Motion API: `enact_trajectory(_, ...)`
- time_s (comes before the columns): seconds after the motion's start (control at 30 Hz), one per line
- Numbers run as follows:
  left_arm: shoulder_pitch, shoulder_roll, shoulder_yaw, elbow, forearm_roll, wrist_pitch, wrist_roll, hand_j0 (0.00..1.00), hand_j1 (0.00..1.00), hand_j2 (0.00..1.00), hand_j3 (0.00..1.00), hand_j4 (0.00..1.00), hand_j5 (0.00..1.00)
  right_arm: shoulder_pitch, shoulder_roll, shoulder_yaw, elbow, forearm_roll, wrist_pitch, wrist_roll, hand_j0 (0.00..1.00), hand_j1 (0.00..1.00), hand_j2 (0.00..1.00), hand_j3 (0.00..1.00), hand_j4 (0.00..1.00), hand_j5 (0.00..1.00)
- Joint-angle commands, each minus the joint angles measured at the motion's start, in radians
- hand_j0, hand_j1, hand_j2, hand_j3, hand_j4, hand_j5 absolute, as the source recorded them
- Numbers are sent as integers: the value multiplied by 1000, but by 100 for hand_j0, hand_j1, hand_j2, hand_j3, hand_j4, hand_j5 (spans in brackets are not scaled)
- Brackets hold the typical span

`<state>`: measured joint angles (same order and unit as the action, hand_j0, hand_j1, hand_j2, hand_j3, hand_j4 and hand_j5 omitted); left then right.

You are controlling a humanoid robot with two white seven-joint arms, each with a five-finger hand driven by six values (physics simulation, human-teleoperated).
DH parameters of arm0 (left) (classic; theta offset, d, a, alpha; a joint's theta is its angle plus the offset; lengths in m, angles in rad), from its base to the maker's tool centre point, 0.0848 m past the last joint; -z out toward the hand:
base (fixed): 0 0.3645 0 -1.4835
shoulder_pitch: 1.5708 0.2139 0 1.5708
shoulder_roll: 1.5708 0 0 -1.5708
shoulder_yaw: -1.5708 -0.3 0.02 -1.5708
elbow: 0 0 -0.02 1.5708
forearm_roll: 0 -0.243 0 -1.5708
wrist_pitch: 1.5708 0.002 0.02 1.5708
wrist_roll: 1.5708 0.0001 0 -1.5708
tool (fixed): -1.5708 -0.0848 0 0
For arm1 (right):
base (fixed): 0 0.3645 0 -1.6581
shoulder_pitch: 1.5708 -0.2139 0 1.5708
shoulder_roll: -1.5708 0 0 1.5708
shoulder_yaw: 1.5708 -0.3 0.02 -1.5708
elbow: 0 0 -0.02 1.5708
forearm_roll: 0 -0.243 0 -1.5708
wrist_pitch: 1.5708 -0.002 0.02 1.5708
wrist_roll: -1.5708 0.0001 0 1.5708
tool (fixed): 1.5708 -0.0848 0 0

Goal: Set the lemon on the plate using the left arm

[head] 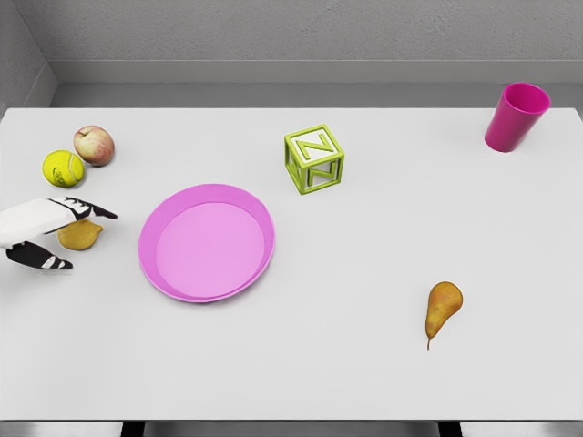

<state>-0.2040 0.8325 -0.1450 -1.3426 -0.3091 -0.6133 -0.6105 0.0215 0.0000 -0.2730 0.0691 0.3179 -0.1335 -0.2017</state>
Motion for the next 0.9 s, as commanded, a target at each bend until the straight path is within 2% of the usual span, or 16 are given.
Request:
enact_trajectory(0.0, 0, 2, 1, 7, 7, 2, 0, 85, 85, 85, 85, 85, 85, 0, 0, 0, 0, -2, 0, 1, 100, 100, 100, 100, 100, 100)
enact_trajectory(0.1, -18, 0, -2, 48, 7, 2, 0, 83, 83, 83, 83, 83, 83, -2, 0, 0, 0, 0, 0, 1, 100, 100, 100, 100, 100, 100)
enact_trajectory(0.33, -20, -3, -11, 48, 5, 2, 0, 76, 76, 76, 76, 76, 76, 0, 0, 0, 0, 0, 0, -1, 100, 100, 100, 100, 100, 100)
enact_trajectory(0.77, -23, -9, -16, 56, 5, 2, 0, 74, 74, 74, 74, 74, 74, 0, 0, 0, 0, 0, 0, 1, 100, 100, 100, 100, 100, 100)
enact_trajectory(0.87, -25, -10, -16, 56, 8, 2, 0, 66, 66, 66, 66, 66, 66, 0, 0, 0, 0, 0, 0, 1, 100, 100, 100, 100, 100, 100)
